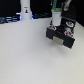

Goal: Open the kcup holder, insert the kcup into the holder, and close the kcup holder

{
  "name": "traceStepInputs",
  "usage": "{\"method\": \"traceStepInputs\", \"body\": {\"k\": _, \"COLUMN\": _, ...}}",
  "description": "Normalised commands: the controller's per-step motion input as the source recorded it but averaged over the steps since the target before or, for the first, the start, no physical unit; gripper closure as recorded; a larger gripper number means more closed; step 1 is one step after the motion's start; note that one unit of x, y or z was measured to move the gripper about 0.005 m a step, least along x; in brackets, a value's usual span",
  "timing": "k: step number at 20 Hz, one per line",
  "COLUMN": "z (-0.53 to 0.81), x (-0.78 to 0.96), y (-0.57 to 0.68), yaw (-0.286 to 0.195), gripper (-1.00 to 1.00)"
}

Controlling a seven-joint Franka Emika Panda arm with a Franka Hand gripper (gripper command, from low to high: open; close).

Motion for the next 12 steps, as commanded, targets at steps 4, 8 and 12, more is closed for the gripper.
{"method": "traceStepInputs", "body": {"k": 4, "z": 0.01, "x": 0.02, "y": 0.64, "yaw": 0.044, "gripper": 1.0}}
{"method": "traceStepInputs", "body": {"k": 8, "z": -0.01, "x": -0.03, "y": 0.59, "yaw": 0.064, "gripper": 1.0}}
{"method": "traceStepInputs", "body": {"k": 12, "z": -0.02, "x": -0.13, "y": 0.53, "yaw": 0.092, "gripper": 1.0}}
